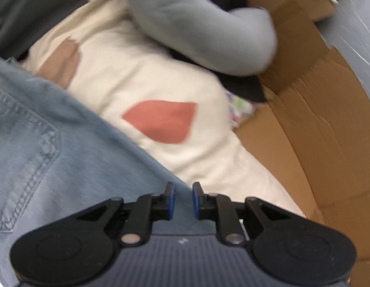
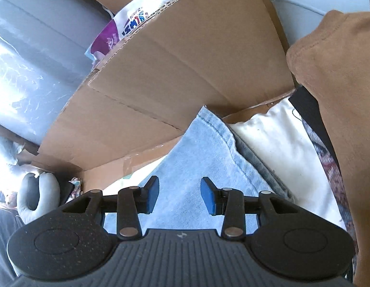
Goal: Fold clothes
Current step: 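Lower the jeans onto the white sheet and open both grippers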
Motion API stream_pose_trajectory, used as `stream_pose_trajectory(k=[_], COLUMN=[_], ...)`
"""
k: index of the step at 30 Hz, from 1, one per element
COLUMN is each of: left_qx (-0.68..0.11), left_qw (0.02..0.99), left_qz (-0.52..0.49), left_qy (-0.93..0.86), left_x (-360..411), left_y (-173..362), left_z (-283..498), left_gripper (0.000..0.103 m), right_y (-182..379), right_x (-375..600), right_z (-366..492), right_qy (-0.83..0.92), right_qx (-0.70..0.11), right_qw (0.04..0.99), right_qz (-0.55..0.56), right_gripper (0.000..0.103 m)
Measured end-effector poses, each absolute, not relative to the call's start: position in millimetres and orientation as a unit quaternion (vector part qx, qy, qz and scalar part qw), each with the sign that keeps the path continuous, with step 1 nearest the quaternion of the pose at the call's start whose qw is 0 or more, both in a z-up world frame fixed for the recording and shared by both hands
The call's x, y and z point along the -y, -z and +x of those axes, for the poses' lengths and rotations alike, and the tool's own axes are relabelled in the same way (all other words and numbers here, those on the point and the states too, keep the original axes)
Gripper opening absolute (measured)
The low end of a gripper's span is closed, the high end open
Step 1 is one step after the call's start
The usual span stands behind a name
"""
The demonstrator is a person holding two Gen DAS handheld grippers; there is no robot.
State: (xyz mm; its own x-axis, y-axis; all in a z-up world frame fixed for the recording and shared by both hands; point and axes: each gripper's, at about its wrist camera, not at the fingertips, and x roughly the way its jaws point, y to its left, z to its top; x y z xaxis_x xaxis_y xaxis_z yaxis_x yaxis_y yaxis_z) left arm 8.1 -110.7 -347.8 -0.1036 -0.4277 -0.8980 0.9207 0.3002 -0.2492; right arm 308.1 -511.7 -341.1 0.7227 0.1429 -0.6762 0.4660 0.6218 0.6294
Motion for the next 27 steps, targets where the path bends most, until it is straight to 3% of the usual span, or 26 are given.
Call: stream_pose_trajectory(k=[10, 27], left_qx=[-0.453, -0.355], left_qw=[0.509, 0.354], left_qz=[0.348, 0.423], left_qy=[0.644, 0.755], left_x=[114, 102], left_y=[337, 347], left_z=[-73, -163], left_gripper=[0.040, 0.041], right_y=[368, 399], right_x=[505, 483], right_z=[273, 211], right_qy=[0.086, 0.089], right_qx=[-0.372, -0.390], right_qw=[0.819, 0.815], right_qz=[0.429, 0.419], right_gripper=[0.046, 0.047])
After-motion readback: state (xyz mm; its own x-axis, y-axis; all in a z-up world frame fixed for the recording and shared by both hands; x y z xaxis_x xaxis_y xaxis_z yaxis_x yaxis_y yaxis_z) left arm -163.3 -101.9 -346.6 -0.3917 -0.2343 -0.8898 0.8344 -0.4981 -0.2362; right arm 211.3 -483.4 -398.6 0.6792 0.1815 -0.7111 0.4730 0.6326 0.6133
